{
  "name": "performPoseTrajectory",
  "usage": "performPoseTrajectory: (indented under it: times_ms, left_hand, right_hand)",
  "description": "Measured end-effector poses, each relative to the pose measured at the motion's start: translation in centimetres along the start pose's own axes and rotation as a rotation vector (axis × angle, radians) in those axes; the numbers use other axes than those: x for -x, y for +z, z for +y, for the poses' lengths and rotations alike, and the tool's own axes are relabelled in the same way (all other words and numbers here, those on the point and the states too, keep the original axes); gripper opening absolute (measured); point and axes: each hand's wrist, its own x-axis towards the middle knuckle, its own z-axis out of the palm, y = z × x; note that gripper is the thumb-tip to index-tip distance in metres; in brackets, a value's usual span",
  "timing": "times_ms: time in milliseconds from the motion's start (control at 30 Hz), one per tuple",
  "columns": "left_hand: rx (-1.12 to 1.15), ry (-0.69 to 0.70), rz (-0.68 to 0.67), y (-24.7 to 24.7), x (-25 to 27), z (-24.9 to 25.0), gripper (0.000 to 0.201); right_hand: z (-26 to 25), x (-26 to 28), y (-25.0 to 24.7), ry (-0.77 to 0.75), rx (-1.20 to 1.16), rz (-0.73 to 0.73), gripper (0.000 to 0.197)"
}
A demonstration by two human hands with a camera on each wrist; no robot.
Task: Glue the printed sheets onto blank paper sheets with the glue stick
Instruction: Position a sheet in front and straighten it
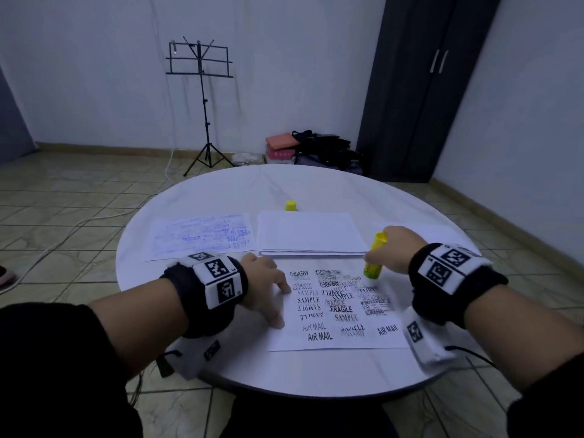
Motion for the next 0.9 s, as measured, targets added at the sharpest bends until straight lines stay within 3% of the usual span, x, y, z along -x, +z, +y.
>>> performPoseTrajectory:
  times_ms: [167,367,533,633,733,800,900]
  left_hand:
    - [0.006,-0.034,0.001,0.2,0.1,-0.1,0.076]
    - [0.063,-0.133,-0.03,0.4,0.9,-0.2,0.131]
    - [-0.016,-0.111,-0.04,-0.3,2.0,0.8,0.108]
    - [-0.015,-0.09,-0.066,-0.3,1.9,0.7,0.103]
    - [0.009,-0.02,-0.082,-0.5,1.8,0.6,0.084]
    - [-0.029,0.003,-0.081,-0.7,1.7,0.9,0.088]
    - [-0.114,-0.037,-0.107,-0.9,1.3,1.3,0.11]
  right_hand:
    - [-0.5,0.4,0.1,-0.043,-0.01,0.073,0.023]
    - [-6.6,3.4,2.1,-0.329,-0.085,-0.012,0.03]
    - [-9.4,4.5,4.8,-0.464,-0.027,-0.071,0.037]
    - [-9.1,5.2,4.9,-0.508,-0.026,-0.095,0.033]
    - [-8.1,6.4,4.2,-0.567,-0.048,-0.165,0.032]
    - [-7.0,7.1,3.7,-0.585,-0.043,-0.195,0.028]
    - [-5.3,7.7,2.9,-0.562,-0.005,-0.199,0.03]
